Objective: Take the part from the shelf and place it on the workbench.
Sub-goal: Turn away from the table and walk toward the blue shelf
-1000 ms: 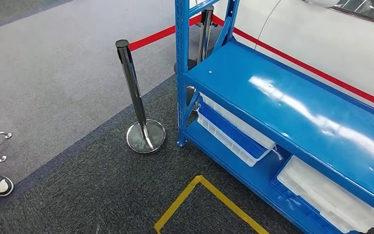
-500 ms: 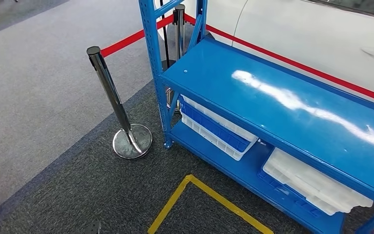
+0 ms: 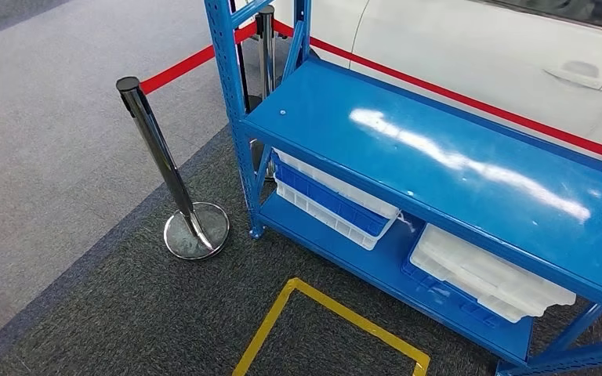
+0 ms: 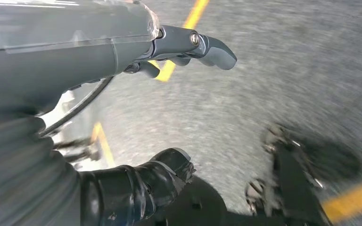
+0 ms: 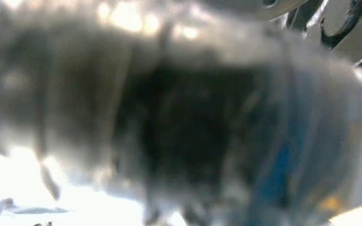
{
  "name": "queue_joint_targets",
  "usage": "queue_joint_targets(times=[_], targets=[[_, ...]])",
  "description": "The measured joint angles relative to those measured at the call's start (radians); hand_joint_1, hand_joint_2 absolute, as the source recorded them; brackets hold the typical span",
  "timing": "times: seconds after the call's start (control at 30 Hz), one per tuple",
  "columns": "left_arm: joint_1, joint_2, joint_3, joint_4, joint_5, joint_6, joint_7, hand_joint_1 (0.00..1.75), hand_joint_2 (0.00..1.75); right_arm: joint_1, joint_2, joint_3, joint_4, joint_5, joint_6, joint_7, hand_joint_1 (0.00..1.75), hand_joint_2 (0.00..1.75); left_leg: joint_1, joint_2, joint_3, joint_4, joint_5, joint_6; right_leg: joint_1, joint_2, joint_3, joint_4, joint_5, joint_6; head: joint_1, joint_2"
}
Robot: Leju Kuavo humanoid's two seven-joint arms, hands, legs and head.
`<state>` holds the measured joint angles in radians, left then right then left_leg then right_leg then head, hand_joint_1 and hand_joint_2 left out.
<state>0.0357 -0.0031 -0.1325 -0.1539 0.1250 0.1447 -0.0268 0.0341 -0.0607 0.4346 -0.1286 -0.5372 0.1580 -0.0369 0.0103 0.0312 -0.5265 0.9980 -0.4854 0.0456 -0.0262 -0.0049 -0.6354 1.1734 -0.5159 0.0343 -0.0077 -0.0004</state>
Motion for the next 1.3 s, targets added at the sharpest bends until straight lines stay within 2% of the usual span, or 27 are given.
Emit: queue_joint_targets(times=[0.07, 0.1, 0.17, 0.23, 0.3, 0.37, 0.4, 0.43, 0.47, 0.53, 0.57, 0.6, 0.63, 0.7, 0.77, 0.83, 0.87, 0.9, 0.93, 0.97, 1.03, 1.1, 1.13, 1.17, 1.23, 1.3], targets=[[-0.008, 0.000, -0.013, 0.000, -0.029, 0.000, -0.049, 0.00, 1.75, -0.005, -0.012, 0.012, -0.003, 0.027, 0.023, -0.041, 0.00, 0.00, -0.003, 0.005, 0.000, 0.008, -0.007, -0.009, 0.004, -0.014, 0.053, -0.106, 0.036, -0.006, 0.000, 0.000], [-0.014, 0.001, -0.022, -0.001, -0.043, 0.004, -0.068, 0.00, 1.75, -0.009, -0.017, 0.017, -0.006, 0.032, 0.039, -0.057, 0.00, 0.00, -0.005, 0.009, 0.000, 0.012, -0.010, -0.015, 0.007, -0.016, 0.066, -0.133, 0.041, -0.010, -0.001, 0.000], [-0.026, 0.004, -0.038, -0.001, -0.059, 0.016, -0.093, 0.00, 1.75, -0.018, -0.020, 0.021, -0.011, 0.024, 0.074, -0.066, 0.00, 0.00, -0.007, 0.015, 0.002, 0.013, -0.012, -0.026, 0.011, -0.009, 0.064, -0.139, 0.041, -0.022, -0.001, 0.000], [-0.035, 0.008, -0.049, -0.001, -0.071, 0.033, -0.107, 0.00, 1.75, -0.026, -0.019, 0.021, -0.014, 0.015, 0.119, -0.049, 0.00, 0.00, -0.004, 0.010, -0.001, 0.025, -0.024, -0.037, 0.007, -0.001, 0.065, -0.144, 0.045, -0.034, -0.001, 0.000], [-0.036, 0.015, -0.060, -0.002, -0.080, 0.058, -0.109, 0.00, 1.75, -0.035, -0.013, 0.025, -0.017, 0.014, 0.152, -0.017, 0.00, 0.00, 0.000, -0.009, -0.035, 0.101, -0.075, -0.046, 0.004, 0.005, 0.065, -0.149, 0.049, -0.047, -0.002, 0.000], [-0.034, 0.022, -0.067, -0.002, -0.072, 0.083, -0.103, 0.00, 1.75, -0.043, 0.002, 0.031, -0.019, 0.015, 0.160, 0.022, 0.00, 0.00, 0.002, -0.020, -0.095, 0.230, -0.138, -0.051, 0.007, 0.013, 0.062, -0.148, 0.050, -0.053, -0.002, 0.000], [-0.031, 0.026, -0.065, -0.002, -0.053, 0.095, -0.100, 0.00, 1.75, -0.045, 0.012, 0.033, -0.019, 0.014, 0.160, 0.043, 0.00, 0.00, 0.002, -0.022, -0.118, 0.277, -0.151, -0.052, 0.009, 0.020, 0.061, -0.148, 0.051, -0.053, -0.002, 0.000], [-0.028, 0.030, -0.061, -0.002, -0.024, 0.110, -0.096, 0.00, 1.75, -0.047, 0.023, 0.035, -0.020, 0.010, 0.160, 0.064, 0.00, 0.00, 0.002, -0.022, -0.126, 0.293, -0.146, -0.051, 0.010, 0.027, 0.060, -0.147, 0.051, -0.054, -0.002, 0.000], [-0.025, 0.033, -0.051, -0.002, 0.013, 0.132, -0.093, 0.00, 1.75, -0.048, 0.034, 0.036, -0.020, 0.005, 0.160, 0.083, 0.00, 0.00, 0.002, -0.023, -0.115, 0.267, -0.120, -0.049, 0.011, 0.035, 0.061, -0.146, 0.051, -0.054, -0.002, 0.000], [-0.017, 0.035, -0.010, 0.000, 0.103, 0.197, -0.079, 0.00, 1.75, -0.045, 0.057, 0.036, -0.023, -0.019, 0.158, 0.101, 0.00, 0.00, 0.001, -0.044, -0.055, 0.136, -0.047, -0.038, 0.012, 0.051, 0.063, -0.144, 0.050, -0.053, -0.001, 0.000], [-0.014, 0.032, 0.016, 0.005, 0.143, 0.233, -0.071, 0.00, 1.75, -0.043, 0.067, 0.033, -0.023, -0.036, 0.157, 0.099, 0.00, 0.00, 0.001, -0.059, -0.028, 0.073, -0.022, -0.032, 0.013, 0.058, 0.062, -0.143, 0.050, -0.051, -0.001, 0.000], [-0.013, 0.028, 0.043, 0.013, 0.174, 0.267, -0.067, 0.00, 1.75, -0.039, 0.075, 0.028, -0.024, -0.056, 0.153, 0.094, 0.00, 0.00, -0.001, -0.072, -0.011, 0.034, -0.011, -0.028, 0.013, 0.064, 0.059, -0.142, 0.051, -0.047, -0.001, 0.000], [-0.014, 0.022, 0.065, 0.026, 0.192, 0.298, -0.072, 0.00, 1.75, -0.034, 0.082, 0.020, -0.024, -0.079, 0.149, 0.090, 0.00, 0.00, -0.003, -0.079, -0.006, 0.019, -0.011, -0.026, 0.012, 0.070, 0.056, -0.141, 0.052, -0.042, -0.002, 0.000], [-0.016, 0.010, 0.088, 0.057, 0.206, 0.350, -0.101, 0.00, 1.75, -0.024, 0.094, -0.005, -0.023, -0.126, 0.136, 0.094, 0.00, 0.00, -0.002, -0.068, -0.003, 0.012, -0.007, -0.022, 0.011, 0.080, 0.053, -0.142, 0.055, -0.029, -0.002, 0.000], [-0.016, 0.003, 0.096, 0.080, 0.209, 0.378, -0.127, 0.00, 1.75, -0.016, 0.102, -0.030, -0.021, -0.157, 0.127, 0.104, 0.00, 0.00, 0.002, -0.052, 0.000, 0.001, 0.001, -0.010, 0.012, 0.061, 0.043, -0.117, 0.034, -0.019, 0.000, 0.000], [-0.018, -0.002, 0.104, 0.096, 0.212, 0.382, -0.135, 0.00, 1.75, -0.015, 0.106, -0.047, -0.020, -0.166, 0.124, 0.111, 0.00, 0.00, 0.003, -0.034, 0.000, -0.005, 0.005, 0.000, 0.013, 0.027, -0.003, -0.014, -0.028, -0.010, 0.003, 0.000], [-0.019, -0.004, 0.108, 0.103, 0.214, 0.383, -0.135, 0.00, 1.75, -0.015, 0.107, -0.053, -0.020, -0.167, 0.123, 0.112, 0.00, 0.00, 0.002, -0.024, -0.001, -0.004, 0.005, 0.003, 0.012, 0.019, -0.035, 0.053, -0.061, -0.007, 0.003, 0.000], [-0.019, -0.005, 0.111, 0.109, 0.216, 0.383, -0.136, 0.00, 1.75, -0.015, 0.108, -0.059, -0.020, -0.169, 0.121, 0.114, 0.00, 0.00, 0.001, -0.015, -0.002, -0.004, 0.005, 0.003, 0.011, 0.015, -0.061, 0.109, -0.081, -0.004, 0.003, 0.000], [-0.020, -0.007, 0.113, 0.114, 0.219, 0.387, -0.143, 0.00, 1.75, -0.015, 0.109, -0.065, -0.020, -0.172, 0.113, 0.119, 0.00, 0.00, 0.000, -0.006, -0.002, -0.003, 0.004, 0.003, 0.010, 0.013, -0.070, 0.132, -0.081, -0.002, 0.003, 0.000], [-0.022, -0.008, 0.113, 0.117, 0.223, 0.396, -0.158, 0.00, 1.75, -0.015, 0.110, -0.072, -0.020, -0.177, 0.093, 0.128, 0.00, 0.00, 0.000, 0.002, -0.001, -0.003, 0.003, 0.002, 0.010, 0.011, -0.060, 0.119, -0.064, 0.000, 0.003, 0.000], [-0.026, -0.014, 0.111, 0.122, 0.224, 0.432, -0.215, 0.00, 1.75, -0.015, 0.111, -0.084, -0.020, -0.185, 0.031, 0.161, 0.00, 0.00, 0.000, 0.014, 0.002, 0.000, -0.001, -0.003, 0.009, -0.008, 0.009, -0.007, 0.002, -0.001, 0.004, 0.000], [-0.032, -0.021, 0.097, 0.125, 0.206, 0.465, -0.281, 0.00, 1.75, -0.018, 0.116, -0.091, -0.020, -0.177, -0.005, 0.186, 0.00, 0.00, -0.005, 0.021, 0.003, 0.007, -0.007, -0.012, 0.014, -0.031, 0.065, -0.118, 0.037, -0.011, 0.003, 0.000], [-0.035, -0.024, 0.084, 0.125, 0.189, 0.471, -0.309, 0.00, 1.75, -0.019, 0.119, -0.090, -0.020, -0.165, -0.004, 0.190, 0.00, 0.00, -0.007, 0.025, 0.003, 0.009, -0.009, -0.017, 0.017, -0.037, 0.073, -0.138, 0.038, -0.017, 0.003, 0.000], [-0.038, -0.027, 0.067, 0.126, 0.166, 0.473, -0.333, 0.00, 1.75, -0.021, 0.122, -0.086, -0.020, -0.146, 0.002, 0.192, 0.00, 0.00, -0.010, 0.029, 0.003, 0.010, -0.009, -0.022, 0.020, -0.034, 0.072, -0.141, 0.036, -0.024, 0.002, 0.000], [-0.045, -0.034, 0.020, 0.127, 0.108, 0.474, -0.361, 0.00, 1.75, -0.024, 0.124, -0.070, -0.020, -0.092, 0.016, 0.184, 0.00, 0.00, -0.008, 0.032, 0.005, 0.013, -0.014, -0.032, 0.016, -0.021, 0.071, -0.146, 0.041, -0.036, 0.002, 0.000], [-0.053, -0.044, -0.038, 0.128, 0.064, 0.472, -0.344, 0.00, 1.75, -0.030, 0.124, -0.045, -0.020, -0.045, 0.039, 0.158, 0.00, 0.00, -0.004, 0.010, -0.017, 0.067, -0.054, -0.042, 0.012, -0.010, 0.073, -0.154, 0.048, -0.050, 0.002, 0.000]])
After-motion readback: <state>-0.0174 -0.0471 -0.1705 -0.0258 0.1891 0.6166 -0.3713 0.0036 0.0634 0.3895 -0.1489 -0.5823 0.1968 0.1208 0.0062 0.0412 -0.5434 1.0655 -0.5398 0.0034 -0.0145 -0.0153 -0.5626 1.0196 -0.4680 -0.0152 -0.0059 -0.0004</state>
